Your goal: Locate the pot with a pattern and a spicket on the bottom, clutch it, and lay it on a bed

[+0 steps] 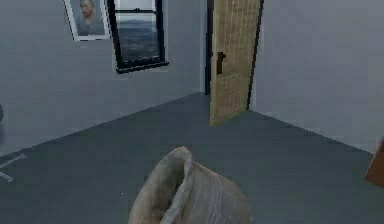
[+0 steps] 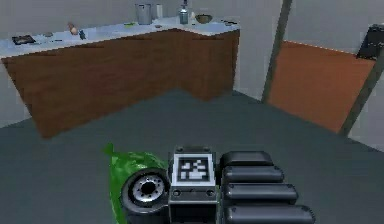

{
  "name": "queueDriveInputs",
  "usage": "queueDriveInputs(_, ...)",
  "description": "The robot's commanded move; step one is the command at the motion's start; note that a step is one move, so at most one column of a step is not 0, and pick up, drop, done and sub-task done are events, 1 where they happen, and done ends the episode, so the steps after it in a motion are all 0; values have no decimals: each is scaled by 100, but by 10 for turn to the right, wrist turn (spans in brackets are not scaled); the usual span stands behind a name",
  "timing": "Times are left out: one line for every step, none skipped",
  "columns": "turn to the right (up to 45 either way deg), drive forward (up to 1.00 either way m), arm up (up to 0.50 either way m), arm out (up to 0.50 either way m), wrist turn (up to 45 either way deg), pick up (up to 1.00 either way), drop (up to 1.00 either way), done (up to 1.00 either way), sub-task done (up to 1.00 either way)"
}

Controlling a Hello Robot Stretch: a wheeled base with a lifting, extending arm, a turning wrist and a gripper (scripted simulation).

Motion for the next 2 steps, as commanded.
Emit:
queueDriveInputs(0,50,0,0,0,0,0,0,0)
queueDriveInputs(120,0,0,0,0,0,0,0,0)
